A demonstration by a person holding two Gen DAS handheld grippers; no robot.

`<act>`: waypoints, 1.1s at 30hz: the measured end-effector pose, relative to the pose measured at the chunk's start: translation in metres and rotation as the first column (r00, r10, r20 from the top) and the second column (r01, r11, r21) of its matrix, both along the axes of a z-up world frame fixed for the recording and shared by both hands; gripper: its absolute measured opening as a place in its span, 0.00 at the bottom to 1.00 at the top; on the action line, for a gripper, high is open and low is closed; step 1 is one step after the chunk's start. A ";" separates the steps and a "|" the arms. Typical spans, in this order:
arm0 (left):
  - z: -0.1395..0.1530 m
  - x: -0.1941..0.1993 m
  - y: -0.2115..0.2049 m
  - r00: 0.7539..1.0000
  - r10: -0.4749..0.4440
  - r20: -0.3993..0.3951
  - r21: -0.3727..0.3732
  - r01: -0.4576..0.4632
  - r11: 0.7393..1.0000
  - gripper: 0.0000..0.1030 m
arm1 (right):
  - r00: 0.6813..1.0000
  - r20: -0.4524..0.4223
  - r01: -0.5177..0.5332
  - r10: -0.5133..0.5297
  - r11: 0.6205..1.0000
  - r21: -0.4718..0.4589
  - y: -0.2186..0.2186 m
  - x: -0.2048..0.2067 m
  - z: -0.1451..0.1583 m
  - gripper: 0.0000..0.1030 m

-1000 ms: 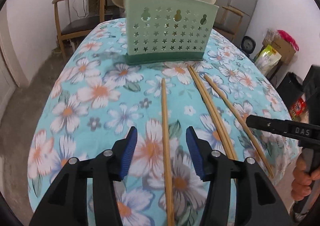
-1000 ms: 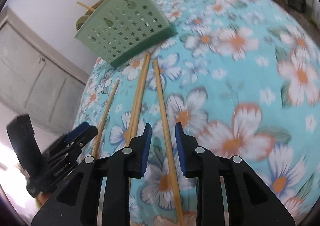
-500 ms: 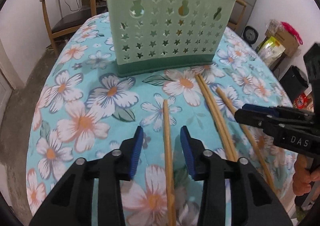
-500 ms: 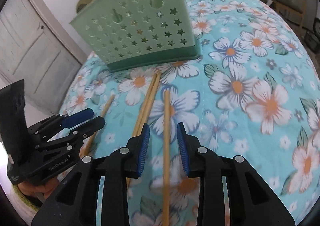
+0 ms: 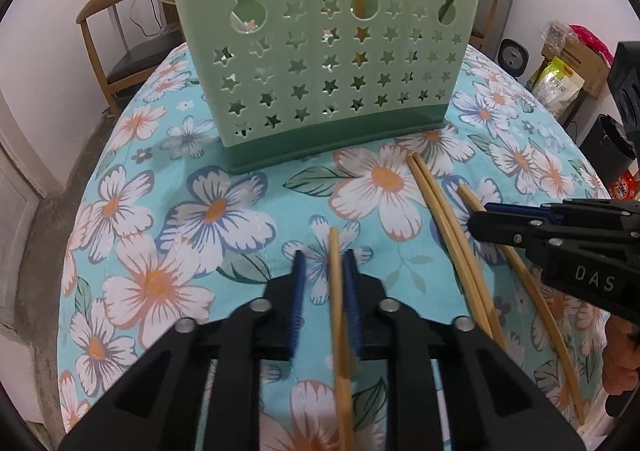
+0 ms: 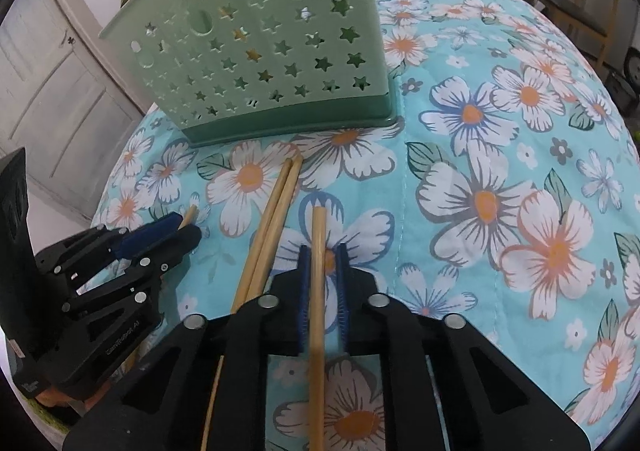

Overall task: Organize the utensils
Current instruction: 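Lift both held chopsticks up above the green basket with both tools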

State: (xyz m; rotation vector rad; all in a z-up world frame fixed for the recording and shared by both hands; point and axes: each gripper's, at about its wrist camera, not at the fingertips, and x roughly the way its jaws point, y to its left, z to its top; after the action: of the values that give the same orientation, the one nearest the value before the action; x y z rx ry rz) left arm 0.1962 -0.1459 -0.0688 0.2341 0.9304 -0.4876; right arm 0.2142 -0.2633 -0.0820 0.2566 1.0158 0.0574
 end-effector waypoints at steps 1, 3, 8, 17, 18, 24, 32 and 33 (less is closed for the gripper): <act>0.001 0.001 0.000 1.000 0.004 -0.003 -0.006 -0.004 1.000 0.08 | 1.000 0.000 0.007 -0.007 1.000 0.012 -0.002 0.000 0.000 0.05; 0.003 0.002 0.001 1.000 0.017 -0.009 -0.021 -0.017 1.000 0.05 | 1.000 0.002 0.016 -0.016 0.999 0.033 -0.005 -0.001 0.001 0.05; 0.012 0.001 0.005 1.000 0.031 0.000 -0.046 -0.031 0.998 0.05 | 0.999 0.021 0.028 -0.029 0.997 0.067 -0.013 -0.011 0.010 0.05; 0.058 -0.018 0.030 0.996 0.062 0.061 -0.150 -0.052 0.987 0.05 | 0.985 0.159 0.042 -0.059 0.993 0.111 -0.028 -0.040 0.066 0.05; 0.063 -0.020 0.030 0.996 0.064 0.069 -0.158 -0.052 0.986 0.05 | 0.982 0.178 0.042 -0.061 0.993 0.111 -0.028 -0.044 0.073 0.05; 0.098 -0.039 0.040 0.987 0.066 0.149 -0.200 -0.035 0.979 0.05 | 0.961 0.269 0.039 -0.068 0.993 0.114 -0.033 -0.068 0.109 0.05; 0.133 -0.067 0.043 0.953 0.067 0.296 -0.186 -0.011 0.982 0.05 | 0.935 0.350 0.020 -0.057 0.994 0.109 -0.019 -0.081 0.135 0.05; 0.134 -0.069 0.043 0.949 0.067 0.307 -0.182 -0.011 0.983 0.05 | 0.933 0.355 0.018 -0.056 0.994 0.107 -0.017 -0.082 0.137 0.05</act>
State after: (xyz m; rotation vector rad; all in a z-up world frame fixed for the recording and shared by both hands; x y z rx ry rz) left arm 0.1274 -0.1029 0.0655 0.1245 0.5769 -0.4780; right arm 0.1324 -0.2806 0.0549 0.3454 0.6449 0.1180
